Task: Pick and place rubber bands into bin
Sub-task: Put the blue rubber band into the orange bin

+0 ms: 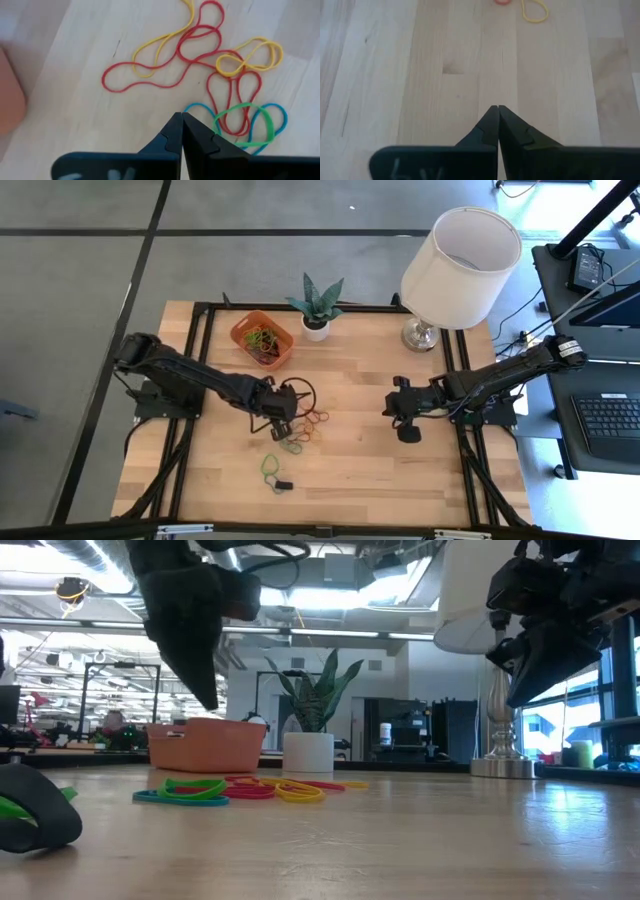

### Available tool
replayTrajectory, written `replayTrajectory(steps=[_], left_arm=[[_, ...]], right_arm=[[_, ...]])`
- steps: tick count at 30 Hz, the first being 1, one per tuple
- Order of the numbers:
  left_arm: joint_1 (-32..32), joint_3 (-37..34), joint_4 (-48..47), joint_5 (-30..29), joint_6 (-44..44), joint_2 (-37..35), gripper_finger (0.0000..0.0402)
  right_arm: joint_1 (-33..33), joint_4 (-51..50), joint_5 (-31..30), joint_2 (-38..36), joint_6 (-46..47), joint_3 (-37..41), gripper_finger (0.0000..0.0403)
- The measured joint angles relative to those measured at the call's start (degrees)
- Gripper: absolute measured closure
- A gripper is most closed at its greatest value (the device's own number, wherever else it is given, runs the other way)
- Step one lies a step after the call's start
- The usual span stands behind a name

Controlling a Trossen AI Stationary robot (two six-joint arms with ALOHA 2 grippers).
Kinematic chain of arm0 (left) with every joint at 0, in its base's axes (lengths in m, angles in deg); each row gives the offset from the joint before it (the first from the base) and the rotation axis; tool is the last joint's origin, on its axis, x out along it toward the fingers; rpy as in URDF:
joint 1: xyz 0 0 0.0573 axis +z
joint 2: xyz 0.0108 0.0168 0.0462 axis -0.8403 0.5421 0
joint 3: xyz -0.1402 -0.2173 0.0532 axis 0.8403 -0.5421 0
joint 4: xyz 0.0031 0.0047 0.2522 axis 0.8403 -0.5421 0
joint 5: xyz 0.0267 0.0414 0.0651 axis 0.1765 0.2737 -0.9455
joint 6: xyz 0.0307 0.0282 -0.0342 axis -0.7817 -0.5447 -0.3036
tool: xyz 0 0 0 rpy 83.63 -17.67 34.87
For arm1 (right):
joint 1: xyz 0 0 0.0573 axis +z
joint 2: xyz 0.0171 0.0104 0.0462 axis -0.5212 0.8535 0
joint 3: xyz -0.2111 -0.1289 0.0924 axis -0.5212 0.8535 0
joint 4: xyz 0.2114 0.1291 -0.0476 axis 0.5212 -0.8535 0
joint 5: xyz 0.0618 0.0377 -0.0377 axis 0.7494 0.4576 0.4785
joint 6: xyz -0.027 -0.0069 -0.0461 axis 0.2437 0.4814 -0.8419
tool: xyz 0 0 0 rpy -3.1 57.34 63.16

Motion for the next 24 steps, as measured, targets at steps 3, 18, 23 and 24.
replayTrajectory(steps=[3, 18, 23, 24], left_arm=[[0.02, 0.07, 0.52, 0.73, -1.10, 1.45, 0.0392], [0.00, 0.33, 3.79, 4.33, -0.77, 14.94, 0.0305], [-0.47, 0.53, 3.19, 3.27, 1.68, 16.68, 0.0351], [-0.54, 0.51, 2.90, 3.01, 2.09, 16.48, 0.0374]], right_arm=[[-0.02, -0.04, -0.01, 0.00, 0.11, 0.00, 0.0396], [-0.02, 0.01, -0.12, 0.00, 0.71, 0.00, 0.0396], [-0.02, 0.04, -0.13, 0.00, 0.73, 0.00, 0.0395], [-0.02, 0.08, -0.13, 0.00, 0.73, 0.00, 0.0395]])
